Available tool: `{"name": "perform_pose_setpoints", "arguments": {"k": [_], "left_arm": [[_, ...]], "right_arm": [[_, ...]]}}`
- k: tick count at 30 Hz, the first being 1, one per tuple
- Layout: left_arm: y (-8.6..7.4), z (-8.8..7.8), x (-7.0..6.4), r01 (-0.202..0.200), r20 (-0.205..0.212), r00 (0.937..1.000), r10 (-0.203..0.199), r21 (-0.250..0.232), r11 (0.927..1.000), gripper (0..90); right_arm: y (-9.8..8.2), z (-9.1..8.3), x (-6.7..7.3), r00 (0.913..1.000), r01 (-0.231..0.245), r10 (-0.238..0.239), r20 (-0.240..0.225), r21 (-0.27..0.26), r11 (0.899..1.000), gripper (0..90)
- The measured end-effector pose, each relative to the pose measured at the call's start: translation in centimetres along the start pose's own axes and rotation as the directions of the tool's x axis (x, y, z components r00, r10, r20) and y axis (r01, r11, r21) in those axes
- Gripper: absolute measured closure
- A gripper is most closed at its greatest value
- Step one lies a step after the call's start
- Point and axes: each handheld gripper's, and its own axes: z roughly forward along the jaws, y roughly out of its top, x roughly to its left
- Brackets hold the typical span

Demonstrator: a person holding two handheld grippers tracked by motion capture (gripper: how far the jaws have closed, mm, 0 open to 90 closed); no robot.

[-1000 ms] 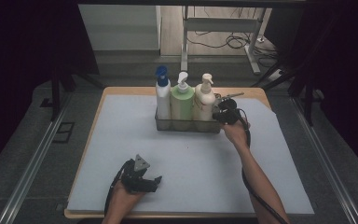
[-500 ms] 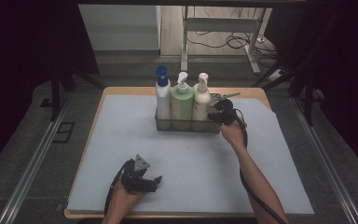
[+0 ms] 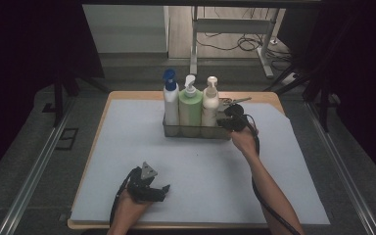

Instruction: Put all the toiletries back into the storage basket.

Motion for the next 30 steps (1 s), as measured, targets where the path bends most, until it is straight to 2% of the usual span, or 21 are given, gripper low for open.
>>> {"name": "perform_pose_setpoints", "arguments": {"k": [4,12,20,30], "left_arm": [[0.0,0.0,0.0,0.000,0.000,1.0000,0.000,0.000,1.0000,12.0],[0.0,0.0,0.0,0.000,0.001,1.0000,0.000,-0.002,1.0000,12.1],[0.0,0.0,0.0,0.001,0.001,1.0000,-0.001,-0.003,1.0000,12.1],[0.0,0.0,0.0,0.000,0.000,1.0000,0.000,-0.003,1.0000,12.1]], "right_arm": [[0.0,-0.1,0.2,1.0000,0.008,-0.008,-0.003,0.002,1.000,89.6],[-0.2,-0.2,0.3,0.9999,-0.006,0.006,-0.009,0.000,1.000,89.4],[-0.3,-0.4,0.1,0.9998,-0.005,0.005,0.017,-0.004,1.000,81.4],[-0.4,-1.6,0.0,0.9993,0.005,-0.004,0.037,-0.023,1.000,64.2]]}}
